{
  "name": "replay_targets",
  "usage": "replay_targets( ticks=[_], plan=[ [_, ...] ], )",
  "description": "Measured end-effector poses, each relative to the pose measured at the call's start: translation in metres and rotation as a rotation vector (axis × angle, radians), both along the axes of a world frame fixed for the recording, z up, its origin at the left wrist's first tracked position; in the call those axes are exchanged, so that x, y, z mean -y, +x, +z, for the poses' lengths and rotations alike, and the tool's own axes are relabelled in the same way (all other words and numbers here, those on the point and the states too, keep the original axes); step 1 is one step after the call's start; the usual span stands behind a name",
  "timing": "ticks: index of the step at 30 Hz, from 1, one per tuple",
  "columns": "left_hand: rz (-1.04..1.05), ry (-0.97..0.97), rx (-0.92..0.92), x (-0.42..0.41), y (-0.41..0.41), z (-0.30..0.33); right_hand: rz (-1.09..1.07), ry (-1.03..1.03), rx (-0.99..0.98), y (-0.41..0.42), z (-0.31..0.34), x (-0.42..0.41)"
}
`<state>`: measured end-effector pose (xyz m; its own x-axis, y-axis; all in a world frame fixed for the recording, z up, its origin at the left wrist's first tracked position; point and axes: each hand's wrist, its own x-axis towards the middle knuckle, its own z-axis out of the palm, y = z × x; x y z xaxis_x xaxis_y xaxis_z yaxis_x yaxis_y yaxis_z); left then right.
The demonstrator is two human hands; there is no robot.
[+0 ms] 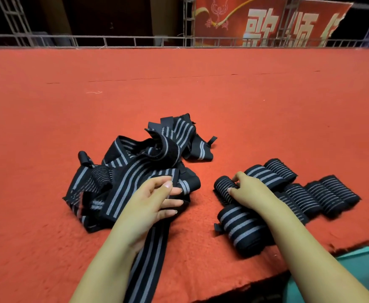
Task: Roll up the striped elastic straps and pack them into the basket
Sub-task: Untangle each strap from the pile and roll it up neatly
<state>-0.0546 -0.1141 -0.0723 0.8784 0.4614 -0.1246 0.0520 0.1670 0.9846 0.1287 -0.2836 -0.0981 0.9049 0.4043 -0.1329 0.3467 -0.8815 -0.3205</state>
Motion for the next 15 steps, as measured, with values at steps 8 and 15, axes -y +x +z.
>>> replay_targets(
  ticks=[8, 15],
  plan=[
    [0.061, -0.012, 0.024, -0.01, -0.013, 0.007, -0.013, -0.201, 0.185, -0.013, 0.004, -0.007],
    [0.138, 0.0, 0.054, -0.021, -0.038, 0.014, 0.065, 0.233, 0.194, -0.035, 0.024, -0.028]
  ],
)
